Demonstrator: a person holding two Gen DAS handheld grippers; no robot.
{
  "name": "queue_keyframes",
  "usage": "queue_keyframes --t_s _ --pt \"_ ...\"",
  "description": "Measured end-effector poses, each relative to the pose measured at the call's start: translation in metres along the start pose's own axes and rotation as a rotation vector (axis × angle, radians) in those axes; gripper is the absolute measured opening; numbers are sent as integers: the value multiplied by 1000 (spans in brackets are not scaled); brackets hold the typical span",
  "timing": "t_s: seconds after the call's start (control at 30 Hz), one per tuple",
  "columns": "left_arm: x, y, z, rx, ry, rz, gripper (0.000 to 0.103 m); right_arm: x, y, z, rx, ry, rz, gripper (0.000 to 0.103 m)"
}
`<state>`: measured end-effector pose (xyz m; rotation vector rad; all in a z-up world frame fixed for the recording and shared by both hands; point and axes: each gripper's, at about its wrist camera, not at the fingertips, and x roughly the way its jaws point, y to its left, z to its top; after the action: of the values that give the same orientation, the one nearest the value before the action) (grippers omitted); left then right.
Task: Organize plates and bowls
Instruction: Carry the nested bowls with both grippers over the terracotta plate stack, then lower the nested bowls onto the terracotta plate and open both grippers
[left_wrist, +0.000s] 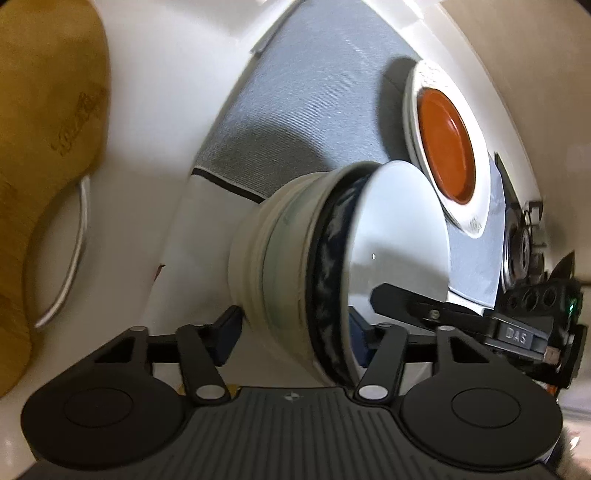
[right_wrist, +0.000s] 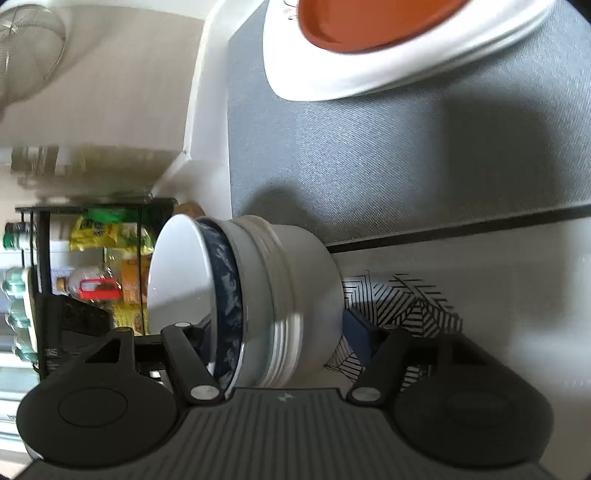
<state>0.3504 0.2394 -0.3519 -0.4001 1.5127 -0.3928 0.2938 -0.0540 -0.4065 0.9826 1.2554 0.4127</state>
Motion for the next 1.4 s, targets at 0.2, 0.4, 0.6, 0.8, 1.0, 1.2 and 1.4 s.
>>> queue_keyframes --t_s 0.2,0.4,0.6,0.8,1.0,1.2,1.4 --pt "-5 5 1 -18 29 -36 53 -18 17 1 -68 2 14 44" --pt "-11 3 3 -12 12 -38 53 -21 29 3 -94 -25 -2 44" --pt "-18 -4 6 -1 8 -39 53 -28 36 6 -108 -43 -8 44" --pt "-28 -23 13 42 -8 -38 53 -46 42 11 -109 -88 -2 44" --pt "-35 -53 28 100 -35 -21 53 -70 43 23 -107 -153 5 43" --pt "-38 -91 42 155 -61 -29 53 -101 47 41 -122 -223 5 43" --pt "-44 -127 62 216 -92 -38 53 -130 53 60 -146 -299 9 43"
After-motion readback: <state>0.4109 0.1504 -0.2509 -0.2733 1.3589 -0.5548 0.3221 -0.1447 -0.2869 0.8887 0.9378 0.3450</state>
